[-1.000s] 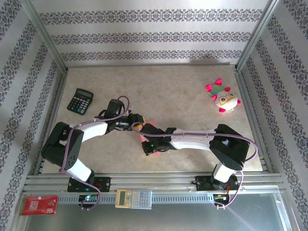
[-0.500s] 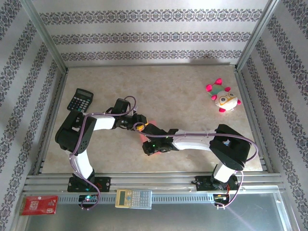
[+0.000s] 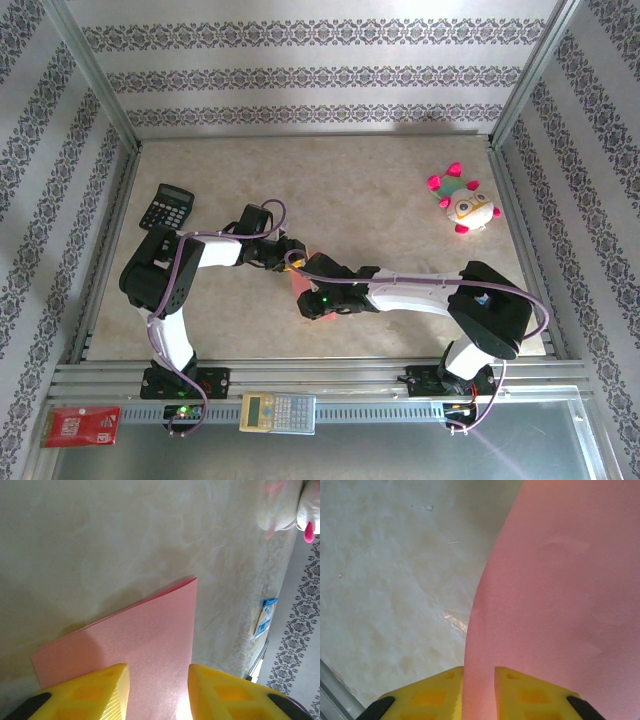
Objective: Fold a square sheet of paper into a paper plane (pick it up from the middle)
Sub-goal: Turn over the paper at the center of the table, then third fold the triangle at the center of the table.
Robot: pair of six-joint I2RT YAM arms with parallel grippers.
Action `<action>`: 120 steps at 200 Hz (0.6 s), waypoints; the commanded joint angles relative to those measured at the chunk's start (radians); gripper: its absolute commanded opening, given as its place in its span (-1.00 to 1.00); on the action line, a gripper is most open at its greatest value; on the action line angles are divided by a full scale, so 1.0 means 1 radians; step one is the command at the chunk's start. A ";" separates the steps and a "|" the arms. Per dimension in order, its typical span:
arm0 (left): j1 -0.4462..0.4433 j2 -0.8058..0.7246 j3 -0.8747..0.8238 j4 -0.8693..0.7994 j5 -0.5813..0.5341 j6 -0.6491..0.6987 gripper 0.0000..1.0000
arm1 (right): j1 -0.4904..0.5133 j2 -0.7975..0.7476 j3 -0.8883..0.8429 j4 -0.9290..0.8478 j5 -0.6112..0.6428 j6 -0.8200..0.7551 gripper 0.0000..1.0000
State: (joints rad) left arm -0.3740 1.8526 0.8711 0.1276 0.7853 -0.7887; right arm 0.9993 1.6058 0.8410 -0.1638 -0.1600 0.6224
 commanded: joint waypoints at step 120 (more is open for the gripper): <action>-0.020 0.087 0.051 -0.097 -0.018 0.082 -0.29 | -0.166 -0.004 -0.015 0.045 -0.194 -0.062 -0.93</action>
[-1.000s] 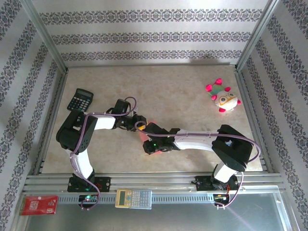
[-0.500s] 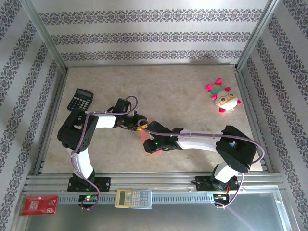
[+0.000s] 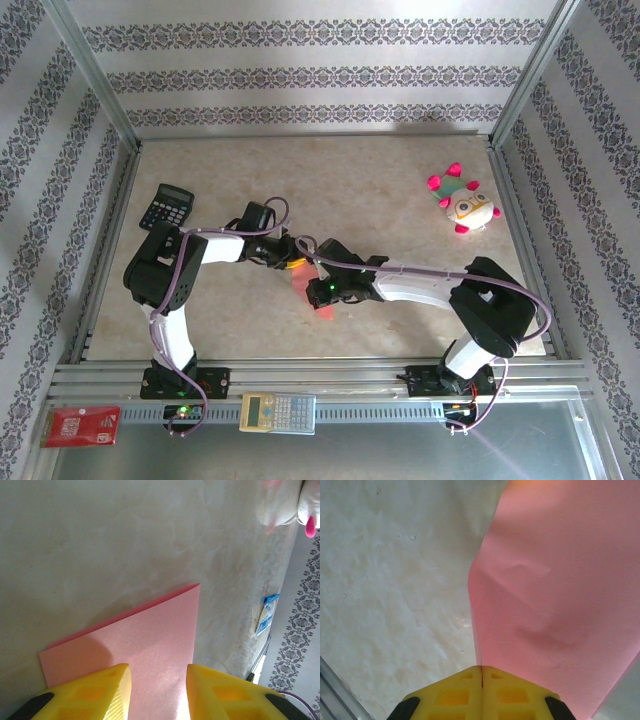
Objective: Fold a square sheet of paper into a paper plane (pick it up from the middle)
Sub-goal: Third fold the triangle at the center of the table.
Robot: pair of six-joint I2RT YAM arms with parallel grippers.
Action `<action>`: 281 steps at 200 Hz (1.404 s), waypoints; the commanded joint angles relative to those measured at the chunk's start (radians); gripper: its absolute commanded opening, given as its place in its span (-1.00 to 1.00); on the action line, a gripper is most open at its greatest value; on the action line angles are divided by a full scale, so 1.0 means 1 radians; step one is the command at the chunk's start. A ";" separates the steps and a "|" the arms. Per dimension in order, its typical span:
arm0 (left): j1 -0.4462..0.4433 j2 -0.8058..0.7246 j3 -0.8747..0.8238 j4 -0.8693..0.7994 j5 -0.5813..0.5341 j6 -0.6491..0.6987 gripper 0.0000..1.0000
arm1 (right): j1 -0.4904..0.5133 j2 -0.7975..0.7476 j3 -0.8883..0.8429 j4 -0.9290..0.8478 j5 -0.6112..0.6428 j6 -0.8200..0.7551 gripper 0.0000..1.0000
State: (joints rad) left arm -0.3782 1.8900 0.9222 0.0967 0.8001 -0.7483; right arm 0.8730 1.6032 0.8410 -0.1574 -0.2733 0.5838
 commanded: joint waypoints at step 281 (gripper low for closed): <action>-0.017 0.054 0.011 -0.106 -0.059 0.072 -0.28 | -0.211 0.110 -0.060 0.113 -0.207 -0.077 -0.89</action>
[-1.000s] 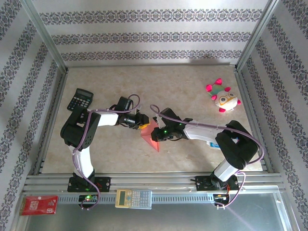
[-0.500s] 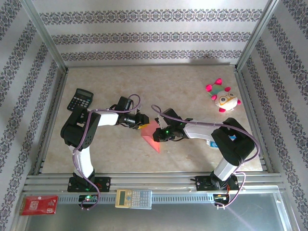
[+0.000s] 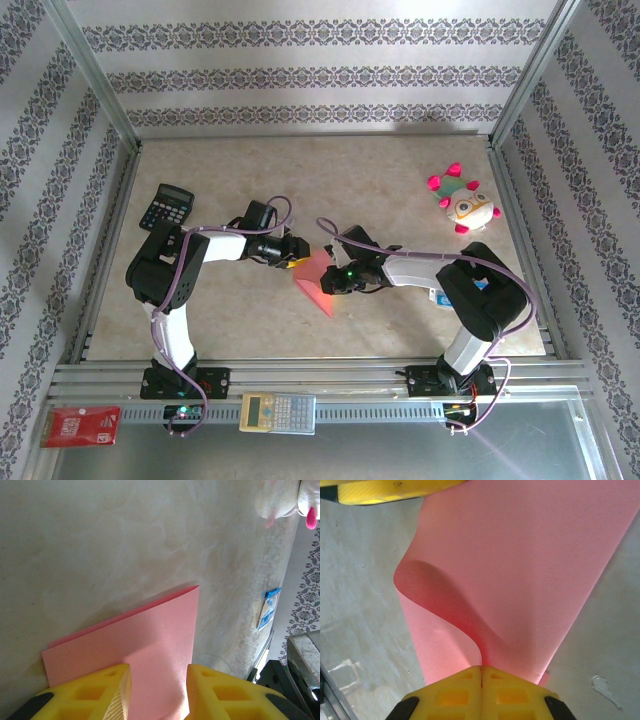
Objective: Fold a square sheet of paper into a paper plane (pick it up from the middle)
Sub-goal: Third fold the triangle at the center of the table.
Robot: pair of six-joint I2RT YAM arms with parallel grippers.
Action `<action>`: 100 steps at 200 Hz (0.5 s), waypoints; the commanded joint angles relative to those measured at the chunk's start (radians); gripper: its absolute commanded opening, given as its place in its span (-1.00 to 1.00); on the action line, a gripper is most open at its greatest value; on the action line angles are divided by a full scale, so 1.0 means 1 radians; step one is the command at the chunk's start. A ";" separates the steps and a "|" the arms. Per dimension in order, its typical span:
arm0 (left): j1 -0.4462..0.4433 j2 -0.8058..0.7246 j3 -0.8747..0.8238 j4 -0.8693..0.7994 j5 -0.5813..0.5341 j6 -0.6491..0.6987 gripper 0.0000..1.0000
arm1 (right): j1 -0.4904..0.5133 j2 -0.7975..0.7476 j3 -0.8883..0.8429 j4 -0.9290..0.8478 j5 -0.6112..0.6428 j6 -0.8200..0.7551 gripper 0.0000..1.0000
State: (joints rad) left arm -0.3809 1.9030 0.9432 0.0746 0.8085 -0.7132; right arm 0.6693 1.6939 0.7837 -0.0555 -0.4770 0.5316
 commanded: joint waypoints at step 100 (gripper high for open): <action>-0.016 0.040 -0.009 -0.085 -0.068 0.037 -0.28 | -0.012 0.035 -0.018 0.014 0.007 -0.029 -0.91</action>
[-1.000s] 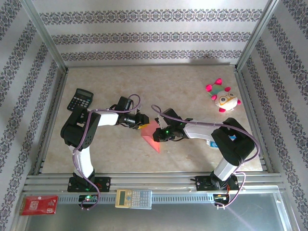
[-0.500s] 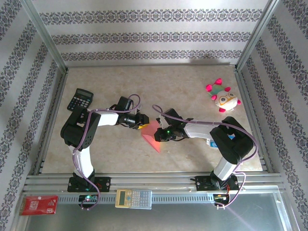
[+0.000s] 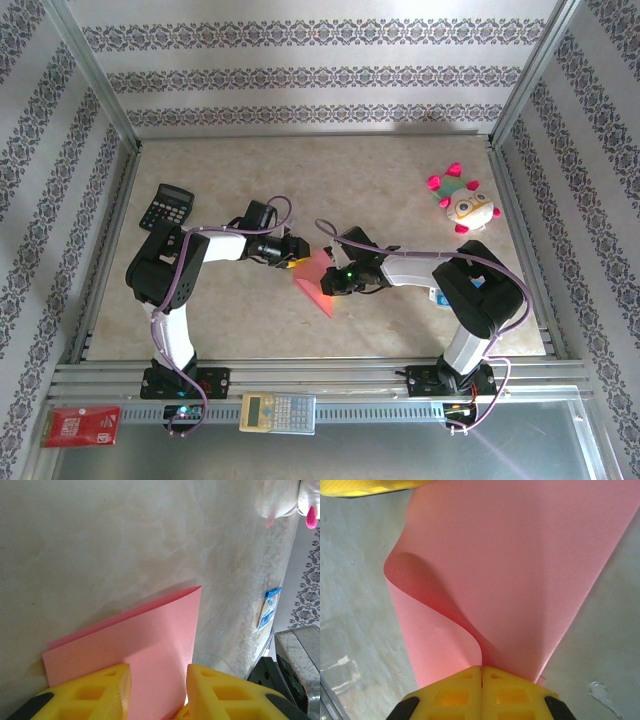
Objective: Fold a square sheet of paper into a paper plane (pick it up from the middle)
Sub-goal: Third fold the triangle at the center of the table.
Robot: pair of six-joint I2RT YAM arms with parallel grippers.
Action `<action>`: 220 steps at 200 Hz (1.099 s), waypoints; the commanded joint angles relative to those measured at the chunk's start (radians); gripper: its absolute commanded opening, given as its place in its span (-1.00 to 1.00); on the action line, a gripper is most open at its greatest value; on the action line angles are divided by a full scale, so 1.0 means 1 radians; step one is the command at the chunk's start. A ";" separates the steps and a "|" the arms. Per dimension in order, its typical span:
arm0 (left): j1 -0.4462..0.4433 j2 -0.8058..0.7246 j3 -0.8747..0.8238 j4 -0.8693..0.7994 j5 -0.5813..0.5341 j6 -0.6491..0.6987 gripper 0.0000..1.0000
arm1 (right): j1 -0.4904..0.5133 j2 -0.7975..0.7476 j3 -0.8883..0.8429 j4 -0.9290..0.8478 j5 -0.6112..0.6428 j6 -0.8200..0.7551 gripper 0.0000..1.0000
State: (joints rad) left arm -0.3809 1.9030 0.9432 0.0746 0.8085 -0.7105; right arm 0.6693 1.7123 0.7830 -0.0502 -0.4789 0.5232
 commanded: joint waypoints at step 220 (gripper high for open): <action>-0.019 0.051 -0.008 -0.085 -0.065 0.040 -0.27 | -0.012 0.009 0.027 -0.017 0.005 -0.030 -0.92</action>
State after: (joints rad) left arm -0.3843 1.9030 0.9497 0.0628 0.8040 -0.7063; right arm 0.6693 1.7123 0.7864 -0.0547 -0.4797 0.5156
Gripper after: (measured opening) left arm 0.362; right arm 0.049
